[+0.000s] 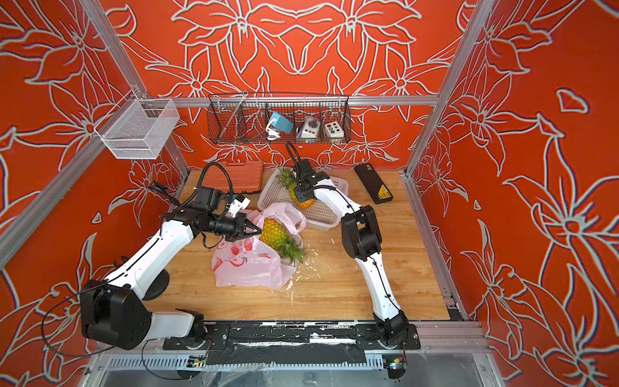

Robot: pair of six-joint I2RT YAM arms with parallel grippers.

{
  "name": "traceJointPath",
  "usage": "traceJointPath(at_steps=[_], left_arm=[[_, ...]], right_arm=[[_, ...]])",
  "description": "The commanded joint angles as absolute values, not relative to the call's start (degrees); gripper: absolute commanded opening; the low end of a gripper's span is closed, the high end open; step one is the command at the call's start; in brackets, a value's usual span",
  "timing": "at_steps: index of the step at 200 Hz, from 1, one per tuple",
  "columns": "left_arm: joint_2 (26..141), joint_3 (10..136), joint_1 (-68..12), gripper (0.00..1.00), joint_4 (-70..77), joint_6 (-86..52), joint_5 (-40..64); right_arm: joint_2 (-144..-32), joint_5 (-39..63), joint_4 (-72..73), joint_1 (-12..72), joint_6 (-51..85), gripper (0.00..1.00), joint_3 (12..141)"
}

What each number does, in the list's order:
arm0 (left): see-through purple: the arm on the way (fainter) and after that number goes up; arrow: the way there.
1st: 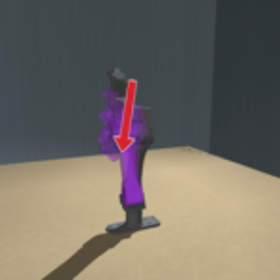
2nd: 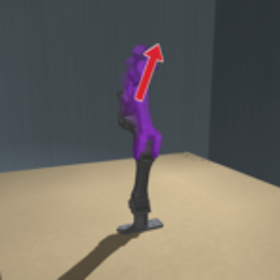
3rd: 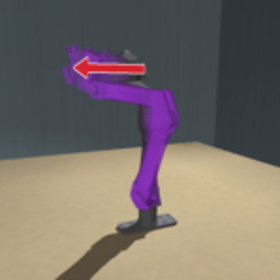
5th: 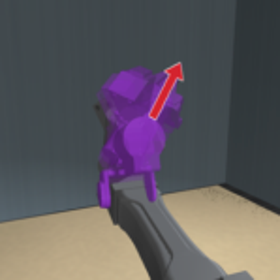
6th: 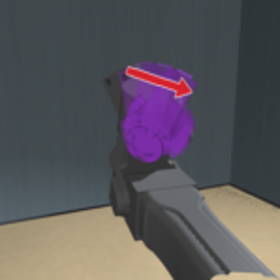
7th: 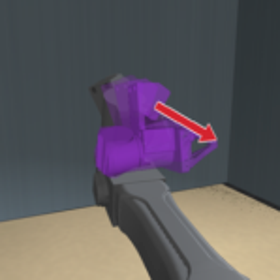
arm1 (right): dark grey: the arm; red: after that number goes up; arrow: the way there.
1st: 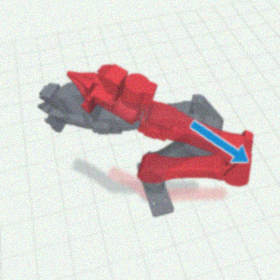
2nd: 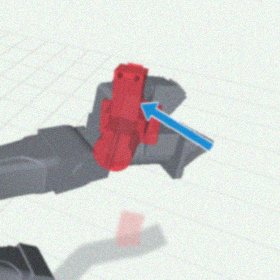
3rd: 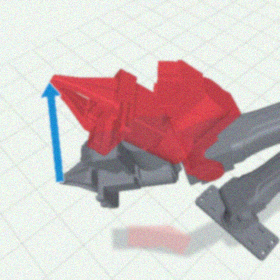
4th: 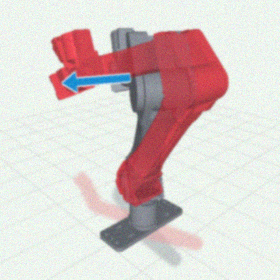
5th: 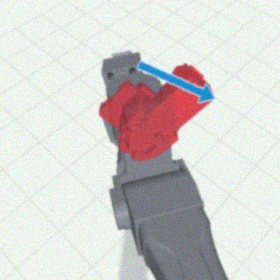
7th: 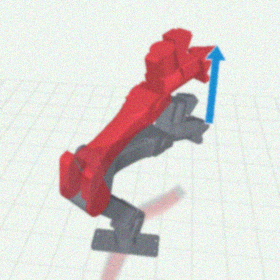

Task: Place the pineapple into a plastic bag & tie a knot
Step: Pick up the pineapple from the basket, then place the pineapple in the plastic bag.

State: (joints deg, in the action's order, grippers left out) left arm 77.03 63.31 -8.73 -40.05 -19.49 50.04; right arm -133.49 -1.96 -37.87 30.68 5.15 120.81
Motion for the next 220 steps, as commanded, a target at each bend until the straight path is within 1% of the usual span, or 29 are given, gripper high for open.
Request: traceJointPath(at_steps=[1, 7, 52, 73, 98, 123, 145, 169, 193, 220], left_arm=[[75.8, 62.6, -9.1, 0.00, -40.3, -18.8, 49.8], [75.8, 62.6, -9.1, 0.00, -40.4, -18.7, 49.6], [76.0, 62.6, -9.1, 0.00, -40.5, -18.4, 48.3], [76.0, 62.3, -9.0, 0.00, -40.0, -19.0, 47.8], [76.4, 62.1, -9.1, 0.00, -39.2, -20.0, 47.2], [77.1, 62.6, -9.1, 0.00, -39.1, -20.5, 46.8], [77.5, 63.3, -9.0, 0.00, -39.5, -20.4, 46.5], [77.9, 64.2, -9.0, 0.00, -39.6, -20.9, 46.2], [78.0, 64.8, -9.1, 0.00, -39.9, -21.7, 45.7], [78.2, 64.8, -9.0, 0.00, -39.6, -22.9, 45.5]], right_arm=[[-127.2, 1.6, -34.4, 31.2, 7.7, 0.13, 115.9], [-125.4, 1.5, -34.2, 31.2, 7.9, 0.10, 115.6], [-111.8, 1.3, -33.5, 31.2, 8.7, 0.03, 112.1], [-105.8, -0.3, -34.9, 31.3, 9.0, 0.00, 109.0], [-94.9, 1.3, -32.9, 31.2, 10.1, 0.00, 99.8], [-83.2, 7.9, -31.6, 31.8, 12.1, 0.00, 88.9], [-74.5, 12.7, -29.7, 34.9, 13.4, 0.00, 78.8], [-68.4, 16.0, -27.1, 40.0, 15.8, 0.00, 70.0], [-64.6, 17.1, -23.8, 46.1, 17.2, 0.00, 63.6], [-64.1, 18.2, -22.3, 48.1, 18.4, 0.00, 59.0]])
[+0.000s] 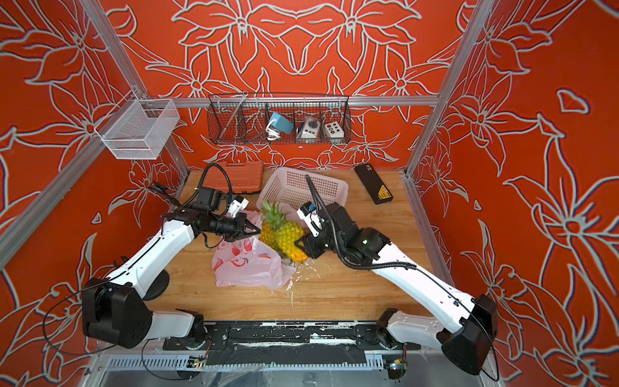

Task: Place the pineapple into a plastic bag & tie a knot
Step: Place the pineapple in the plastic bag.

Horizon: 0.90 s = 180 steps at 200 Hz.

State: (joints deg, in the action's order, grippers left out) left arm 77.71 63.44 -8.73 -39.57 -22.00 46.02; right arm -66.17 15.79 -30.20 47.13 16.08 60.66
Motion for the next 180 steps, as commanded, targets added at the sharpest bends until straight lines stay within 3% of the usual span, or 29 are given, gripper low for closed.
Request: traceJointPath(at_steps=[1, 57, 107, 180], left_arm=[[78.2, 64.8, -9.1, 0.00, -39.6, -22.9, 45.5], [76.4, 65.7, -9.3, 0.00, -41.3, -22.7, 46.0], [72.7, 67.1, -9.4, 0.00, -40.6, -24.7, 49.2], [73.5, 68.9, -10.2, 0.00, -38.6, -26.7, 48.6]], right_arm=[[-64.2, 18.3, -22.2, 48.2, 18.4, 0.00, 59.0], [-74.1, 7.9, -26.1, 48.1, 14.3, 0.00, 61.9], [-79.2, 7.1, -26.8, 47.7, 11.4, 0.00, 65.3], [-79.9, 19.1, -32.2, 49.5, 4.0, 0.00, 67.6]])
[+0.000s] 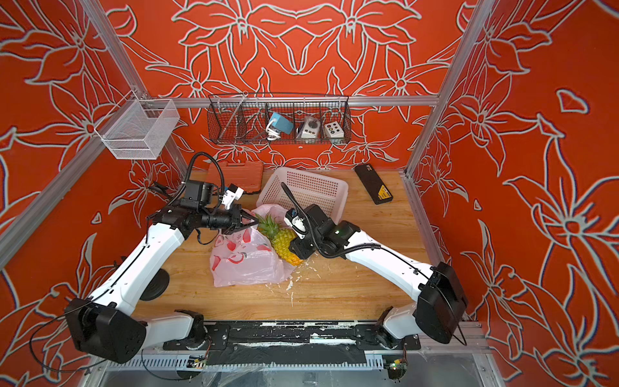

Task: Place the pineapple into a plastic bag & tie a knot
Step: Place the pineapple in the plastic bag.

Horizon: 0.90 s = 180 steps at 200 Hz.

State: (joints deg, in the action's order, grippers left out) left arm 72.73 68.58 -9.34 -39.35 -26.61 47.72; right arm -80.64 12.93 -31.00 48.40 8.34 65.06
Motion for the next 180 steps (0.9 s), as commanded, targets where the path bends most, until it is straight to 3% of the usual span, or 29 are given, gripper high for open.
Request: traceJointPath(at_steps=[1, 43, 69, 115, 180], left_arm=[[73.5, 68.8, -10.2, 0.00, -38.6, -26.7, 48.6], [74.1, 68.9, -10.3, 0.00, -40.8, -24.4, 44.0], [74.4, 68.6, -10.3, 0.00, -42.7, -23.3, 40.7], [72.1, 66.2, -10.3, 0.00, -41.3, -24.0, 40.9], [69.2, 64.6, -10.7, 0.00, -39.9, -24.7, 46.5]], right_arm=[[-79.8, 19.4, -32.3, 49.5, 3.9, 0.00, 67.6], [-80.7, 20.4, -38.9, 51.2, 1.4, 0.00, 70.6], [-77.3, 10.1, -38.8, 51.3, 5.1, 0.00, 68.1], [-71.3, 1.1, -38.2, 50.5, 10.9, 0.00, 65.6], [-82.0, 15.5, -27.3, 48.8, 21.9, 0.00, 73.6]])
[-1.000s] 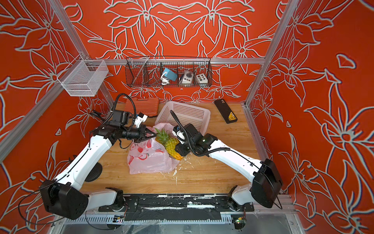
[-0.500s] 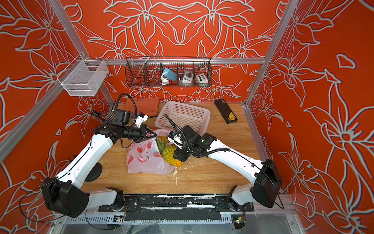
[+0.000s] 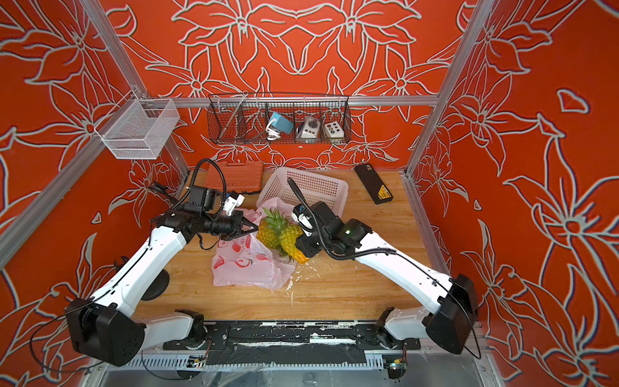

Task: Place the pineapple into a plastic bag & tie a knot
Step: Place the pineapple in the plastic bag.

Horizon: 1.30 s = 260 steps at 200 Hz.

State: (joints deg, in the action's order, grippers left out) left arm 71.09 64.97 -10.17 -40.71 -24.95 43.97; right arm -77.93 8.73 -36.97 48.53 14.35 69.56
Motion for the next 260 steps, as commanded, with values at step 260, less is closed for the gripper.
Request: traceJointPath(at_steps=[260], left_arm=[[68.5, 65.5, -11.5, 0.00, -35.3, -27.4, 44.8]], right_arm=[[-87.7, 26.3, 4.6, 51.1, 52.0, 0.00, 61.7]])
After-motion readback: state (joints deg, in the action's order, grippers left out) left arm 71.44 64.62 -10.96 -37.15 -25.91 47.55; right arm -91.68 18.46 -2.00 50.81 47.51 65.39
